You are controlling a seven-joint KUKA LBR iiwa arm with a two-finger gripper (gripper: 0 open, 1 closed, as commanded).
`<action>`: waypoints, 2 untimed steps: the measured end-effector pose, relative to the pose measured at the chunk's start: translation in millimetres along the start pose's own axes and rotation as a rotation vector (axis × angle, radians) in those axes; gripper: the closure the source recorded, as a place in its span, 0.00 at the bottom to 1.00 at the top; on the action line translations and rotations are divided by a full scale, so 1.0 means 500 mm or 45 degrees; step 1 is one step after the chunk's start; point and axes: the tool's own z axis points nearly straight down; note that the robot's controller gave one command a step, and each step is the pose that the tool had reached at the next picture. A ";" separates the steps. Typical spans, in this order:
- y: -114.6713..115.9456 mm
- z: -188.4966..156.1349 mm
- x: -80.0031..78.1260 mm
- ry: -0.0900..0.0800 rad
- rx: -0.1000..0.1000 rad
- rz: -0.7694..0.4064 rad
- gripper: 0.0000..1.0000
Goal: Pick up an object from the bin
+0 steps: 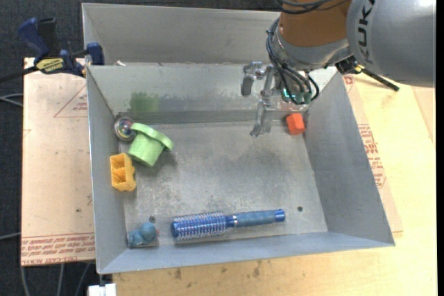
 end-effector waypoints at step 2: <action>-0.162 0.207 0.302 0.007 -0.004 -0.065 0.00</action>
Offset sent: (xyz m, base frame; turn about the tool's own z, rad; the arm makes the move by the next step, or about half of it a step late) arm -0.0821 -0.1185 -0.0429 -0.0209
